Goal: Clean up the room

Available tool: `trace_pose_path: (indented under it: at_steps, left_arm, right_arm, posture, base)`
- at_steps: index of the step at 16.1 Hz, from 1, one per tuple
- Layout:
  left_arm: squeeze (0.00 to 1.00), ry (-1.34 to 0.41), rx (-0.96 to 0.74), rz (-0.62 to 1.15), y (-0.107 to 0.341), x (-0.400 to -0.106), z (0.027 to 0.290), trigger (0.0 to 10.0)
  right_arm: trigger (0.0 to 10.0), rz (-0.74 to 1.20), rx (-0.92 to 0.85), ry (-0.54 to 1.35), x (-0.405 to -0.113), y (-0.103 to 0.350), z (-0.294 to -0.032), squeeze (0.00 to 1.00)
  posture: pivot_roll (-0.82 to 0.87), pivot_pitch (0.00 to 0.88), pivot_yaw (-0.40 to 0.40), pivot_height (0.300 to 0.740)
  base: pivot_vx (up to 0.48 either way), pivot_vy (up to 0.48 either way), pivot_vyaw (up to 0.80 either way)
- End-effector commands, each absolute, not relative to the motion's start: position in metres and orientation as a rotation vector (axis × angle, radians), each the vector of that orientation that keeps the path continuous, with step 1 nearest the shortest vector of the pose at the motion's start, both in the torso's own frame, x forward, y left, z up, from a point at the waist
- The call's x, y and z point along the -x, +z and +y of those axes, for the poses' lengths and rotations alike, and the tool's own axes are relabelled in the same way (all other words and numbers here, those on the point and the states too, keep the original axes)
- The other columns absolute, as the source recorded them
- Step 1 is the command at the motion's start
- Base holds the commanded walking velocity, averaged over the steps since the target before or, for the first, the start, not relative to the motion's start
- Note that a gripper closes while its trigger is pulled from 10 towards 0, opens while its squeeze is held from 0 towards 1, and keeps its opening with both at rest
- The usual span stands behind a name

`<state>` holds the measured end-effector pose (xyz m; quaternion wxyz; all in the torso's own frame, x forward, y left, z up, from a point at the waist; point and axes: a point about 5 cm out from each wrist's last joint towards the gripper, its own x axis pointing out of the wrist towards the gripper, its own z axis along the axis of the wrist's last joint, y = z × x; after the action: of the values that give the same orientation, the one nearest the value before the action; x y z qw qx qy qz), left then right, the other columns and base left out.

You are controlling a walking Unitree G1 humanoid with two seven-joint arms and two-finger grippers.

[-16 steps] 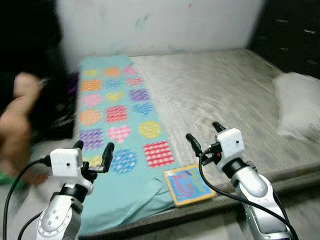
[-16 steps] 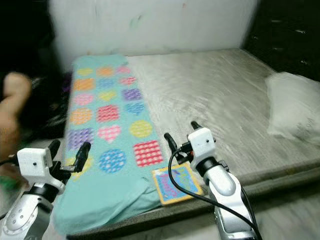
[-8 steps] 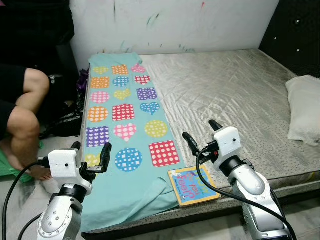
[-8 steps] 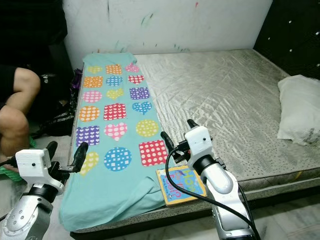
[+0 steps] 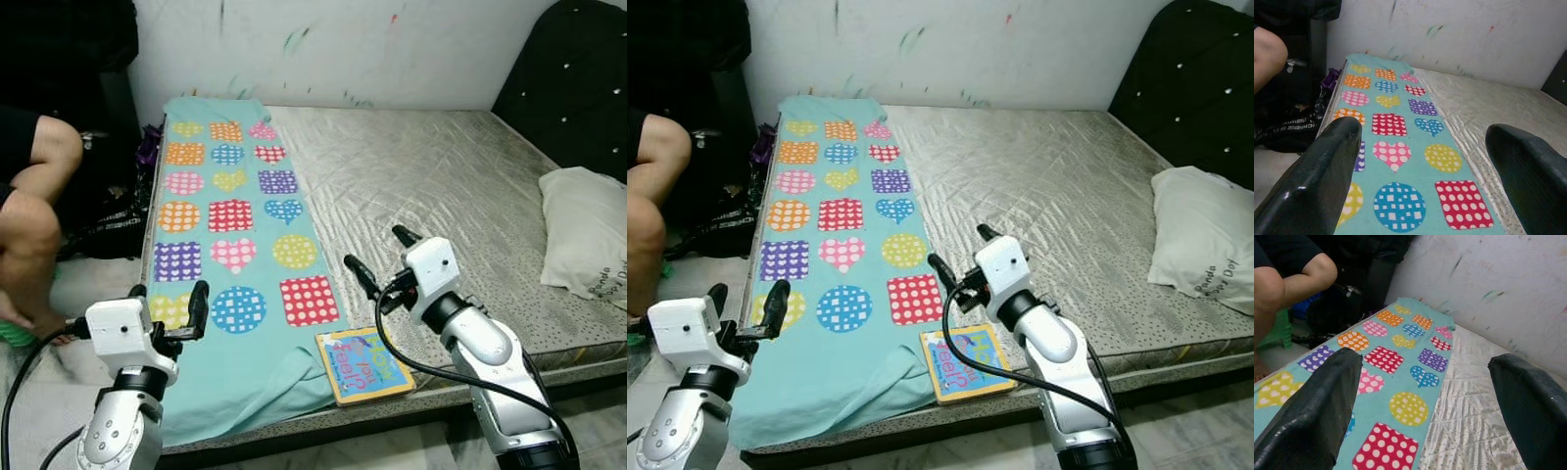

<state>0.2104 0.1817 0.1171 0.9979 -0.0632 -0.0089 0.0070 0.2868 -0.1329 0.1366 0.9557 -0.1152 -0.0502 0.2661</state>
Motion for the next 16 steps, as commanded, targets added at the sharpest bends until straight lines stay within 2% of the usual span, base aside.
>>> trace_pose_path:
  at_steps: [1,7,8,14,16]
  left_arm:
    - [0.00,-0.025,0.109,-0.029,0.121,-0.216,0.177,10.0]
    - [0.00,-0.150,0.092,-0.025,0.125,-0.237,0.166,10.0]
    - [0.00,-0.160,0.091,-0.024,0.125,-0.238,0.164,10.0]
    - [0.00,-0.184,0.093,-0.016,0.124,-0.237,0.165,10.0]
    - [0.00,-0.204,0.106,-0.021,0.126,-0.236,0.163,10.0]
  right_arm:
    - [10.0,-0.095,0.227,0.500,-0.285,0.134,-0.138,0.00]
    - [10.0,-0.115,0.216,0.388,-0.274,0.132,-0.145,0.00]
    - [10.0,-0.116,0.218,0.381,-0.272,0.132,-0.145,0.00]
    - [10.0,-0.111,0.219,0.375,-0.269,0.131,-0.144,0.00]
    - [10.0,-0.108,0.213,0.376,-0.271,0.132,-0.144,0.00]
  posture:
    - [-0.05,0.000,-0.061,0.740]
    - [-0.11,0.000,0.048,0.740]
    - [-0.11,0.000,0.052,0.740]
    - [-0.11,0.000,0.050,0.740]
    - [-0.11,0.005,0.041,0.740]
  base:
    - [0.000,0.000,0.00]
    - [0.000,0.000,0.00]
    - [0.000,0.000,0.00]
    - [0.000,0.000,0.76]
    - [0.000,0.000,0.00]
